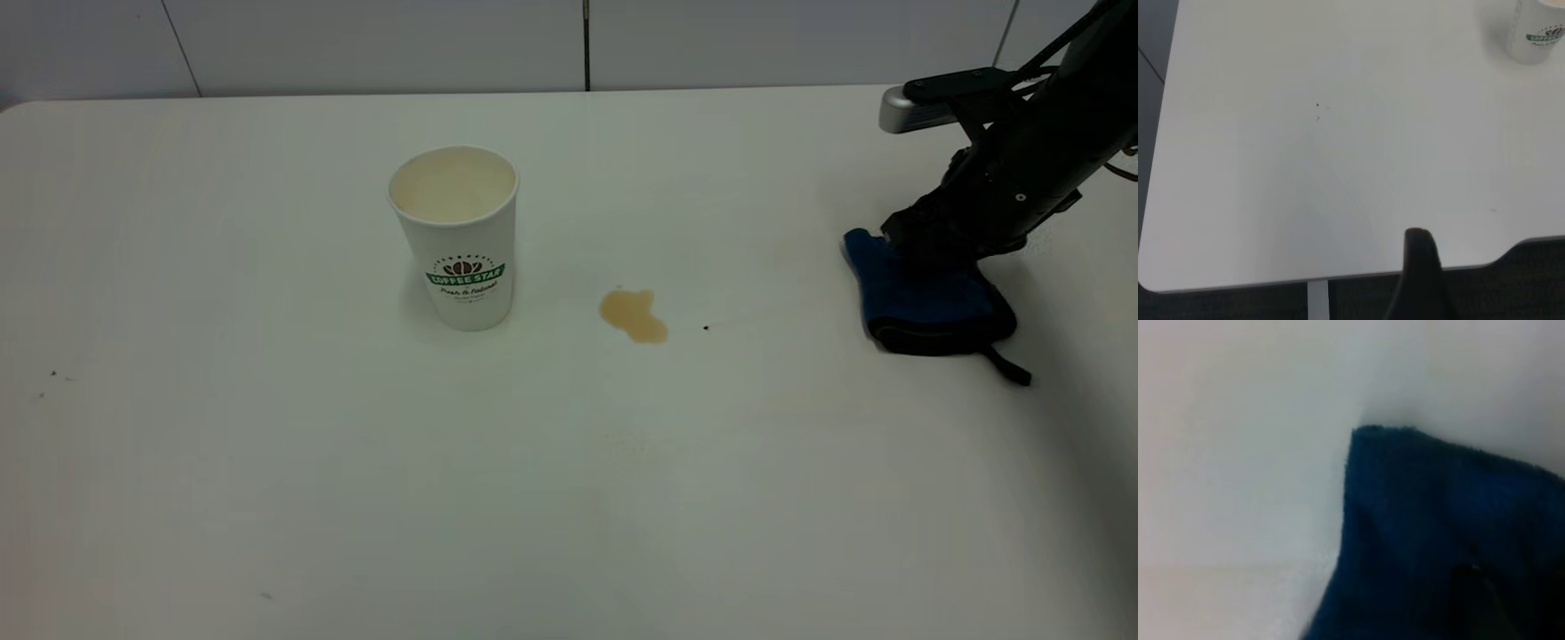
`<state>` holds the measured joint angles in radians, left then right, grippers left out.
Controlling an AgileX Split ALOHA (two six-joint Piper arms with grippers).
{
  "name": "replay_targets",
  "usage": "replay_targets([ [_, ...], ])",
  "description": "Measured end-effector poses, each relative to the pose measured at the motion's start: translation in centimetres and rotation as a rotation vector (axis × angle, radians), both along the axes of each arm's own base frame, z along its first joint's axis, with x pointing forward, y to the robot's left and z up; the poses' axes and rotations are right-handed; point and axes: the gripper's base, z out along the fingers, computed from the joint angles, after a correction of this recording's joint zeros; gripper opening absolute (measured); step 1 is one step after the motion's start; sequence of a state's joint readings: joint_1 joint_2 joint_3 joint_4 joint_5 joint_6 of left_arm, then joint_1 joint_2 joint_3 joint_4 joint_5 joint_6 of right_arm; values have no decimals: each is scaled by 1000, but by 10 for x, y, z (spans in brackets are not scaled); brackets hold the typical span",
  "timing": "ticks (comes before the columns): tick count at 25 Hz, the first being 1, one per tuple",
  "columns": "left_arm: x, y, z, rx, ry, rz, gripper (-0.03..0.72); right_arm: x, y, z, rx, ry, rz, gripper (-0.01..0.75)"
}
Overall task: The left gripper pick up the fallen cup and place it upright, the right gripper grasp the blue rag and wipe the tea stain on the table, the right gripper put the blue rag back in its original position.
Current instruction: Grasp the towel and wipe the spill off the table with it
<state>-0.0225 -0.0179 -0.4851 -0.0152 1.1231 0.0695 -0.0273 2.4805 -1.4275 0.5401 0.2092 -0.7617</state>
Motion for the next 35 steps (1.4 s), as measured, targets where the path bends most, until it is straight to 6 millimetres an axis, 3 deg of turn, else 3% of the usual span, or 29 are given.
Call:
replay_targets([
  [3, 0, 0, 0, 0, 0, 0, 585, 4, 20, 2, 5, 2, 60, 58],
  [12, 0, 0, 0, 1, 0, -1, 585, 36, 134, 22, 44, -128, 280, 53],
  [19, 0, 0, 0, 1, 0, -1, 585, 27, 192, 6, 84, -77, 399, 53],
  [23, 0, 0, 0, 1, 0, -1, 585, 12, 205, 4, 118, 48, 468, 53],
  [29, 0, 0, 0, 1, 0, -1, 585, -12, 206, 1, 168, 302, 560, 53],
  [32, 0, 0, 0, 1, 0, -1, 585, -15, 198, 0, 124, 360, 562, 53],
  [35, 0, 0, 0, 1, 0, -1, 585, -7, 179, 0, 45, 368, 441, 53],
])
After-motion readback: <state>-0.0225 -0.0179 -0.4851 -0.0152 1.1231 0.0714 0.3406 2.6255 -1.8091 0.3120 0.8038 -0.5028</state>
